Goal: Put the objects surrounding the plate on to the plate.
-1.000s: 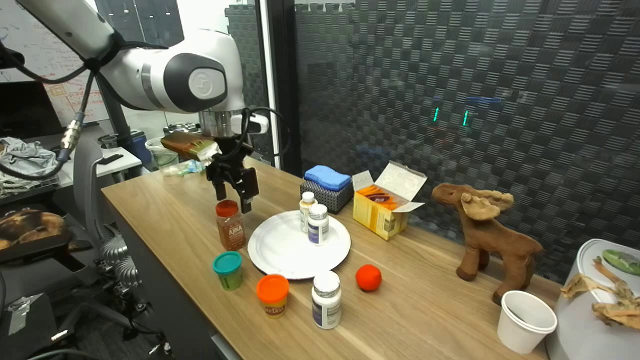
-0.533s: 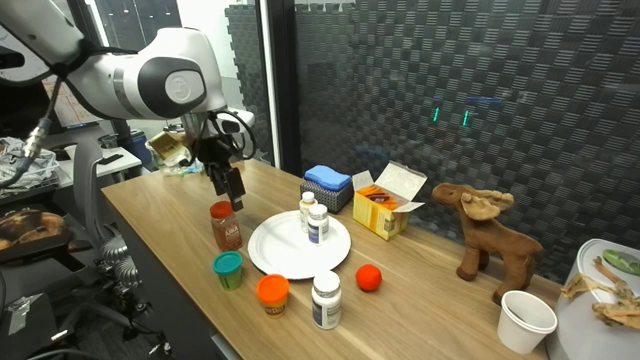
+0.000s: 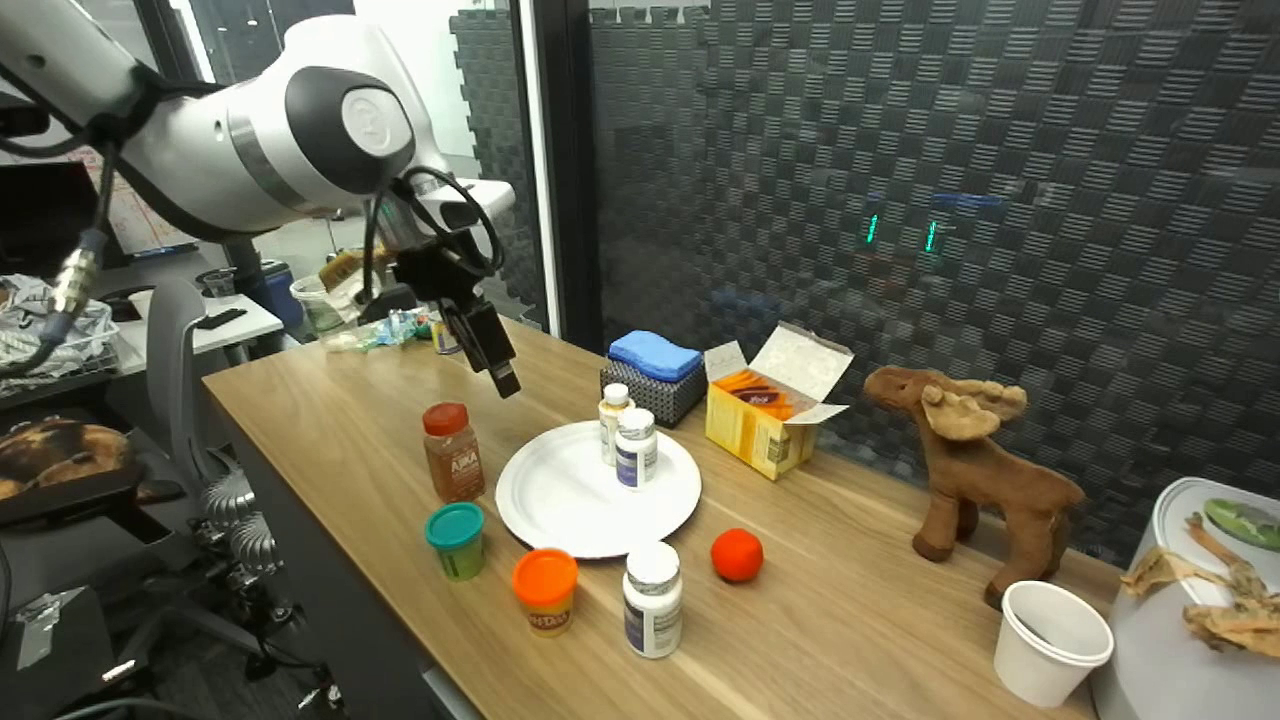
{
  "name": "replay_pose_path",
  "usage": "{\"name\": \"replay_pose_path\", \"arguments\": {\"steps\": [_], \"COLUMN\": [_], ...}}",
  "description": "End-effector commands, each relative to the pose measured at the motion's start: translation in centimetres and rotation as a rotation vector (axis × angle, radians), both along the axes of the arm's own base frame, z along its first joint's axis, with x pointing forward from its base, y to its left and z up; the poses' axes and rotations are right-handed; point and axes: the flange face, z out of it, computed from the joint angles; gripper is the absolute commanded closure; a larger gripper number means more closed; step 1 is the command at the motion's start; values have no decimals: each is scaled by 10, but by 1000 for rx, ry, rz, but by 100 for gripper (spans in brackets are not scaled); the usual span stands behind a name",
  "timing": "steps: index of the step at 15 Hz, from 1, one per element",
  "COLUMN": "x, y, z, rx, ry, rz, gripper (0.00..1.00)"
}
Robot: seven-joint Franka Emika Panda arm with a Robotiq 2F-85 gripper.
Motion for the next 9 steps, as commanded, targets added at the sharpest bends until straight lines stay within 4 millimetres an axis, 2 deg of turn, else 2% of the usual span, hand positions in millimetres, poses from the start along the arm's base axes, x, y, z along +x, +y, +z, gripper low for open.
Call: {"name": "replay_pose_path", "arguments": {"steps": [1, 4, 9], "x": [-2, -8, -6], "y": [0, 7, 5], "z": [3, 11, 9], "rx": [-13, -19, -29], "ry": [45, 101, 137], "rz": [-7, 6, 27], "gripper": [0, 0, 0]}}
